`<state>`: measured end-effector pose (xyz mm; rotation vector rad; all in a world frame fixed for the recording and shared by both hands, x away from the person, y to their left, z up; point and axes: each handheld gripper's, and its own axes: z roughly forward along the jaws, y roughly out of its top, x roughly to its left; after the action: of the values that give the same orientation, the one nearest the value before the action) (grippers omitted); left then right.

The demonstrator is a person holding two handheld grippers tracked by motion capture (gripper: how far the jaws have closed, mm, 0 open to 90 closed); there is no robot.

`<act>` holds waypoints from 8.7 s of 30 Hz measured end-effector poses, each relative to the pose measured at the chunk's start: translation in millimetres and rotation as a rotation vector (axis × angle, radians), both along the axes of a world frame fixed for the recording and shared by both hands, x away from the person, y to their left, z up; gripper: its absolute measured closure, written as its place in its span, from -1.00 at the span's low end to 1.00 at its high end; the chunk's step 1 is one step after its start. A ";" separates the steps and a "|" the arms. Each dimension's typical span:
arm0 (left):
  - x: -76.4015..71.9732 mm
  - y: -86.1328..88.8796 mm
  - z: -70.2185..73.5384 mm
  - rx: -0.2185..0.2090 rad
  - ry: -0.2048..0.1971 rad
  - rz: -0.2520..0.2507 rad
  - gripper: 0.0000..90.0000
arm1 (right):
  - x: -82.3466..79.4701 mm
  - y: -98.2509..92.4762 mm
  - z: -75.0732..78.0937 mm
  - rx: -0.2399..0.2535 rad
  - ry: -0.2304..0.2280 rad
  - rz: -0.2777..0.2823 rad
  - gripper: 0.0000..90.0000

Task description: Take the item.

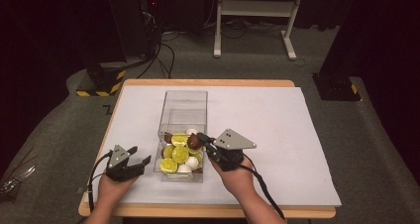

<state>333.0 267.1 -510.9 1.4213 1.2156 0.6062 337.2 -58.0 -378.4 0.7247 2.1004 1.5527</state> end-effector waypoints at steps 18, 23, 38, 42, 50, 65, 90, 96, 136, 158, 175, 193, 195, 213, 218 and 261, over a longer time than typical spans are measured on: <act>1.5 -0.9 -0.5 0.008 0.012 0.003 -0.27 | 4.4 -18.9 6.3 0.009 -0.014 -0.048 1.00; 0.7 -1.0 -0.4 0.002 0.006 0.009 -0.27 | 5.9 -26.2 7.3 0.015 -0.017 -0.058 1.00; 0.9 -1.4 -0.6 0.004 0.007 0.006 -0.27 | 7.4 -44.7 5.2 0.016 -0.019 -0.098 1.00; 0.8 -1.4 -0.6 0.004 0.007 0.007 -0.27 | 8.4 -50.1 4.4 0.017 -0.016 -0.110 1.00; 1.0 -1.6 -0.6 0.005 0.008 0.009 -0.27 | 9.6 -62.1 3.2 0.019 -0.013 -0.142 1.00; 1.2 -1.6 -0.6 0.002 0.009 0.010 -0.27 | 29.5 -89.4 -15.9 0.012 0.033 -0.232 1.00; 2.5 -1.0 -1.0 0.019 0.019 0.018 -0.27 | 54.6 -132.3 -38.1 -0.017 0.080 -0.363 1.00; 2.1 -0.1 -0.7 0.018 0.019 0.009 -0.27 | 58.0 -138.7 -42.8 -0.034 0.079 -0.388 1.00; 3.6 -0.1 -0.3 -0.018 0.028 0.013 -0.27 | 95.7 -142.8 -80.6 -0.150 0.158 -0.525 1.00; 1.7 2.3 2.1 -0.053 0.017 0.014 -0.24 | 75.9 -135.6 -73.4 -0.088 0.155 -0.487 0.67; -21.1 5.3 24.0 -0.154 -0.021 -0.040 -0.23 | 35.0 -106.2 -63.2 -0.061 0.152 -0.344 0.50; -37.6 2.7 36.5 -0.115 -0.040 -0.078 -0.44 | 13.1 -70.4 -79.1 -0.071 0.178 -0.211 0.05; -37.9 2.8 36.6 -0.113 -0.038 -0.078 -0.47 | 9.5 -68.8 -80.3 -0.077 0.185 -0.202 -0.01; -41.7 -1.0 30.6 -0.132 0.043 -0.156 -0.62 | -6.8 -52.9 -97.6 -0.133 0.257 -0.091 -0.20; -45.0 -3.1 26.9 -0.134 0.055 -0.169 -0.63 | -8.8 -45.3 -102.3 -0.151 0.271 -0.059 -0.24; -53.1 -27.5 19.6 -0.089 0.025 -0.297 -0.28 | -24.8 -16.7 -106.7 -0.182 0.242 0.054 -0.36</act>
<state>279.9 239.6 -491.3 1.5012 1.0121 0.3270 312.4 -74.7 -485.1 0.8308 2.4180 1.3336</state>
